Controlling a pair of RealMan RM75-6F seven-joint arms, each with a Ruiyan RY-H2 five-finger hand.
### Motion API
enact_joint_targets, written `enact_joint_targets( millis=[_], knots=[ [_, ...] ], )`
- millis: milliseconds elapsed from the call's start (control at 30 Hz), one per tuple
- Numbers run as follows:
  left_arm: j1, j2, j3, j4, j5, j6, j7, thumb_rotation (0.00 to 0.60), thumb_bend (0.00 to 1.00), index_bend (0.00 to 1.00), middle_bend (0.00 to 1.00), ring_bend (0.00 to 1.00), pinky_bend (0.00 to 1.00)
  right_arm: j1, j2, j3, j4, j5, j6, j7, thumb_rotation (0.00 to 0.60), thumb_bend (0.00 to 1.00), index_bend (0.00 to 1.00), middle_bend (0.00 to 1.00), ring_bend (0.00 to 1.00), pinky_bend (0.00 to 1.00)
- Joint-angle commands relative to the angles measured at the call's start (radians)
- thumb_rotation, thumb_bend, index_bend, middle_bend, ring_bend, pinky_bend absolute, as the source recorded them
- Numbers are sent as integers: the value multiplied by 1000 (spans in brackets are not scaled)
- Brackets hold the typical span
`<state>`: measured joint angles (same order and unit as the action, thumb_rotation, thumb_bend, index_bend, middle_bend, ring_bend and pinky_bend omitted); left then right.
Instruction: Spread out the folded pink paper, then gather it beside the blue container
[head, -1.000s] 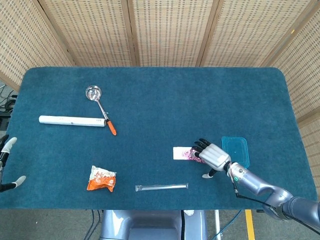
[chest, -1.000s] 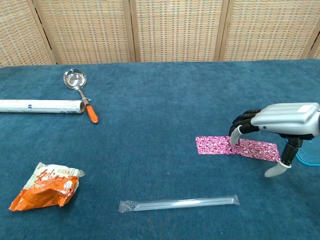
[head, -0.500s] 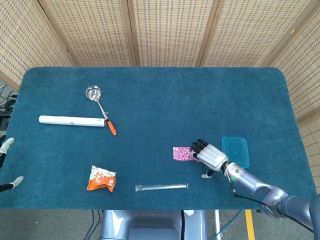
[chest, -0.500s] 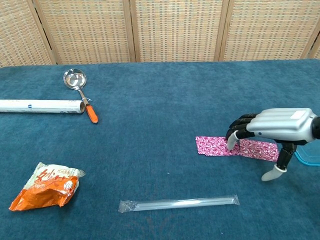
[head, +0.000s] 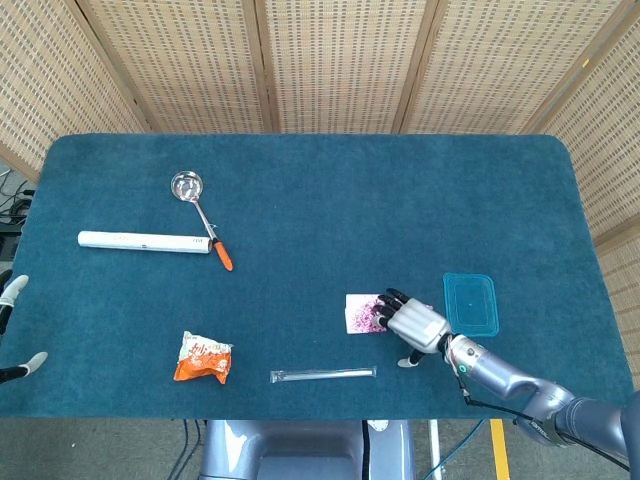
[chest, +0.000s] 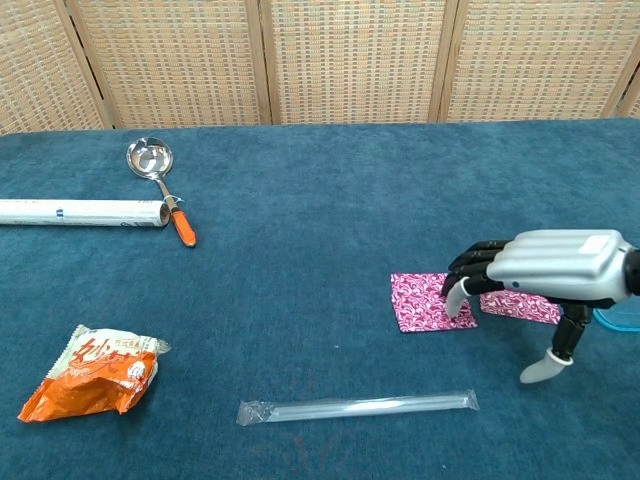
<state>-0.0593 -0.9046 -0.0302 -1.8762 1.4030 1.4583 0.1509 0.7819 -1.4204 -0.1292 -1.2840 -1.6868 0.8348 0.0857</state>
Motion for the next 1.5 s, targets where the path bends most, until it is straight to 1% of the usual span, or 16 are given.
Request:
enact_joint_targets(
  millis=[33,433,600,667,800,1000,1167,1267,1467,1500],
  knots=[
    [0,1,0,1,-2,-2,-3,600,34,0,0,0,0,-2,5,-6,-19,-4,2,-10,600,204,233,162,0,0],
    [3,1,0,8,0,1,-13,600,34,0,0,0,0,-5,33,-35,-105,-33,5,-44,600,203,233,162,0,0],
    [2,-1,0,9,2,1,-14,600,34,0,0,0,0,-1,50,-27,-130,-34,16,-35,600,199,233,162,0,0],
    [2,-2,-1,9,2,1,-14,600,34,0,0,0,0,2,60,-16,-138,-24,19,-28,600,191,233,162,0,0],
    [1,-4,0,10,3,-1,-15,600,33,0,0,0,0,0,80,22,-156,33,17,-25,600,165,240,161,0,0],
    [1,-5,1,10,9,-1,-18,600,34,0,0,0,0,3,80,73,-177,135,-28,-28,600,156,262,161,0,0],
    [4,-2,2,11,12,4,-23,600,34,0,0,0,0,8,56,108,-173,185,-42,-58,600,152,276,161,0,0],
    [8,1,4,12,13,9,-28,600,34,0,0,0,0,14,23,138,-152,219,-43,-79,600,144,296,161,0,0],
    [14,4,6,16,15,14,-36,600,34,0,0,0,0,23,-27,169,-115,270,-58,-119,600,144,340,168,0,0],
    [14,4,6,16,15,14,-38,600,34,0,0,0,0,25,-34,173,-109,277,-61,-122,600,162,346,169,0,0]
  ],
)
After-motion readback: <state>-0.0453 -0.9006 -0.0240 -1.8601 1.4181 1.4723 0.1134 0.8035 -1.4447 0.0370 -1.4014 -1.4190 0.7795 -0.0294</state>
